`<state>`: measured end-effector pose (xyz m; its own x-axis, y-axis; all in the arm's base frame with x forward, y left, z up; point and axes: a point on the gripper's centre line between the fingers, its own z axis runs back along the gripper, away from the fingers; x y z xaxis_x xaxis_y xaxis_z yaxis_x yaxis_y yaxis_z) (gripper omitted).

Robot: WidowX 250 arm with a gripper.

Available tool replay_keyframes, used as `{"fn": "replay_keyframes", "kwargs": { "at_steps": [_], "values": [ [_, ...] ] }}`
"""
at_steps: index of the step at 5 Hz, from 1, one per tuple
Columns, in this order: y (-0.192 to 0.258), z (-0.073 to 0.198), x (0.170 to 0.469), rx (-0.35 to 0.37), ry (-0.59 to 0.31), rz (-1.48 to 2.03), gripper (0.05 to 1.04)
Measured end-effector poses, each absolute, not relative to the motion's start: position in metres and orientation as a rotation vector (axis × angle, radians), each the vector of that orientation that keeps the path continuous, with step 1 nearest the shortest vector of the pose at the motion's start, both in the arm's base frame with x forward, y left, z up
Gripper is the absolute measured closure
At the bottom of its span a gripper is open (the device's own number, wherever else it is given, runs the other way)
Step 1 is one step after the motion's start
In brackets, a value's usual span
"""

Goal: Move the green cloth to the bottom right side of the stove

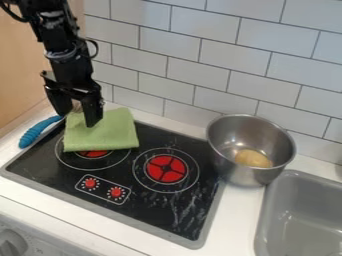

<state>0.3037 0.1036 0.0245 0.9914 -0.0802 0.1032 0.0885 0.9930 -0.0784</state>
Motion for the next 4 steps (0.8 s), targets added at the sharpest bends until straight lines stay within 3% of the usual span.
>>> {"fn": "replay_keyframes", "kwargs": {
  "at_steps": [4],
  "values": [
    [0.09,0.012,0.309,-0.019,-0.071,-0.125,0.085]
  ]
}}
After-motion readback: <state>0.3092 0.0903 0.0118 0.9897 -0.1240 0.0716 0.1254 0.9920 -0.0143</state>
